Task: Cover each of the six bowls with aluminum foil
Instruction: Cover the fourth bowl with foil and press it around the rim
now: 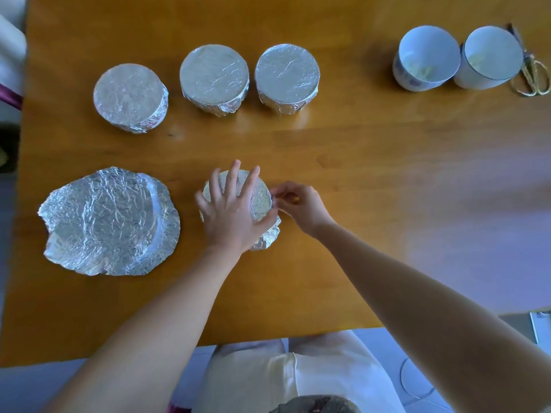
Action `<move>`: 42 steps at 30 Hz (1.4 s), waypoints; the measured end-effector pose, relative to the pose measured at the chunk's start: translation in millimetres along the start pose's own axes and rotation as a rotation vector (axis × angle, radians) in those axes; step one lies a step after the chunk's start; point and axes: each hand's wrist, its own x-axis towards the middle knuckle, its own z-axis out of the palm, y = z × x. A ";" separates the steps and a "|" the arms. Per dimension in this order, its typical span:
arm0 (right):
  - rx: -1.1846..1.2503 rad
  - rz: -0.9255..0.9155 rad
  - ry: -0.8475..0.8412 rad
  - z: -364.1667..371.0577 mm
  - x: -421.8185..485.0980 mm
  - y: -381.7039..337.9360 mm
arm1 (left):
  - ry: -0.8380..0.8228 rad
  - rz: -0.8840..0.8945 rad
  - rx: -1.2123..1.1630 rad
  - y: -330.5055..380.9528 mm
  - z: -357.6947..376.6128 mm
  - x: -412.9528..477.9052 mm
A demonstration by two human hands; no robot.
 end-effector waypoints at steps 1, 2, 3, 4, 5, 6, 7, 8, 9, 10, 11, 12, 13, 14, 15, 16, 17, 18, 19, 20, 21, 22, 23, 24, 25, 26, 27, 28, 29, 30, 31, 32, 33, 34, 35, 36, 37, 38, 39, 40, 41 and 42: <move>-0.004 -0.002 0.001 -0.3 0.6 -0.2 | 0.001 0.002 0.002 -0.4 -0.3 -0.1; -0.004 -0.003 -0.003 -0.9 0.9 -0.8 | -0.001 0.004 0.008 -0.9 -0.2 -0.4; 0.003 -0.005 -0.011 -2.3 0.6 -2.0 | -0.001 0.007 0.014 -1.2 -0.2 -0.7; 0.009 -0.007 -0.020 -3.9 0.8 -2.8 | -0.002 0.009 0.017 -1.4 0.1 -0.7; 0.011 -0.009 -0.033 -5.8 1.2 -2.0 | -0.003 0.010 0.018 -1.4 0.5 -0.6; 0.005 -0.012 -0.049 -7.7 1.5 -0.8 | -0.003 0.009 0.018 -1.3 0.3 -0.5; 0.005 -0.013 -0.071 -8.9 1.2 0.2 | -0.004 0.008 0.019 -1.5 0.2 -0.6; 0.013 -0.010 -0.092 -9.7 0.8 1.8 | -0.005 0.009 0.022 -1.6 0.1 -0.5; 0.032 -0.005 -0.105 -9.7 0.6 2.8 | -0.006 0.012 0.026 -1.9 0.0 -0.5; 0.055 0.006 -0.105 -9.4 0.2 3.6 | -0.006 0.016 0.027 -1.9 0.0 -0.6; 0.084 0.018 -0.098 -8.8 -0.2 3.7 | -0.005 0.020 0.025 -2.0 0.0 -0.7; 0.119 0.035 -0.090 -7.8 -0.6 2.9 | -0.004 0.021 0.023 -1.8 -0.4 -0.7; 0.160 0.051 -0.083 -5.8 -1.1 2.1 | -0.004 0.021 0.021 -2.1 -0.5 -0.8; 0.195 0.064 -0.077 -4.2 -1.5 1.1 | -0.004 0.020 0.017 -1.8 -0.8 -0.6; 0.226 0.074 -0.070 -1.9 -2.1 0.4 | -0.003 0.021 0.016 -2.0 -0.9 -0.7; 0.252 0.084 -0.059 0.0 -2.8 -0.6 | -0.001 0.020 0.015 -2.1 -0.8 -0.7; 0.277 0.097 -0.046 1.5 -3.6 -1.3 | 0.001 0.020 0.015 -1.9 -0.5 -0.8; 0.299 0.113 -0.033 2.8 -4.3 -0.9 | 0.002 0.019 0.015 -1.7 0.0 -1.0; 0.313 0.125 -0.021 3.7 -4.8 -0.9 | 0.003 0.018 0.016 -1.5 0.3 -1.2; 0.316 0.131 -0.010 4.8 -5.1 -0.5 | 0.005 0.018 0.019 -1.3 0.7 -1.5; 0.310 0.131 0.001 6.1 -5.1 -0.1 | 0.008 0.017 0.021 -1.3 0.6 -1.4; 0.295 0.126 0.014 7.6 -5.2 0.5 | 0.009 0.015 0.018 -1.3 0.4 -1.1; 0.268 0.115 0.034 8.8 -5.5 1.6 | 0.009 0.014 0.013 -0.9 0.4 -0.8; 0.237 0.100 0.056 10.3 -5.6 2.3 | 0.010 0.012 0.012 -1.0 0.2 -0.6; 0.211 0.083 0.081 11.8 -6.2 2.8 | 0.009 0.011 0.015 -0.7 0.4 -0.8; 0.199 0.067 0.102 13.2 -6.9 2.9 | 0.010 0.008 0.019 -0.7 0.6 -0.9; 0.195 0.052 0.123 14.7 -7.8 3.2 | 0.009 0.007 0.021 -0.6 0.8 -0.9; 0.197 0.042 0.143 16.1 -8.5 3.5 | 0.009 0.005 0.020 -0.6 0.9 -0.9; 0.201 0.034 0.163 17.4 -9.0 3.6 | 0.009 0.003 0.020 -0.7 0.9 -0.8; 0.214 0.029 0.183 18.8 -9.0 3.9 | 0.010 0.001 0.020 -0.8 1.1 -0.7; 0.232 0.024 0.201 20.0 -9.3 4.5 | 0.010 -0.001 0.021 -0.7 1.2 -0.8; 0.245 0.019 0.217 21.2 -9.2 5.2 | 0.010 -0.002 0.022 -0.7 1.2 -0.7; 0.243 0.013 0.227 22.0 -9.2 5.6 | 0.009 -0.003 0.024 -0.6 1.2 -0.7; 0.230 0.005 0.232 22.8 -9.2 6.1 | 0.008 -0.004 0.023 -0.6 1.1 -0.8; 0.204 -0.005 0.232 23.0 -9.4 5.9 | 0.009 -0.004 0.023 -0.3 0.9 -0.9; 0.170 -0.021 0.235 23.3 -9.4 5.7 | 0.010 -0.004 0.024 -0.1 0.8 -1.0; 0.133 -0.038 0.240 23.5 -9.3 5.7 | 0.012 -0.005 0.027 0.0 0.8 -0.8; 0.102 -0.054 0.249 23.7 -9.5 6.3 | 0.012 -0.006 0.026 0.2 0.9 -0.7; 0.082 -0.068 0.258 23.8 -10.3 7.2 | 0.012 -0.007 0.024 0.3 1.1 -0.7; 0.069 -0.085 0.267 23.8 -11.4 8.6 | 0.011 -0.010 0.020 0.5 1.3 -0.7; 0.060 -0.104 0.271 24.2 -13.6 10.2 | 0.010 -0.014 0.018 0.7 1.3 -0.6; 0.061 -0.120 0.267 24.8 -16.1 12.2 | 0.007 -0.022 0.016 1.2 1.6 -0.4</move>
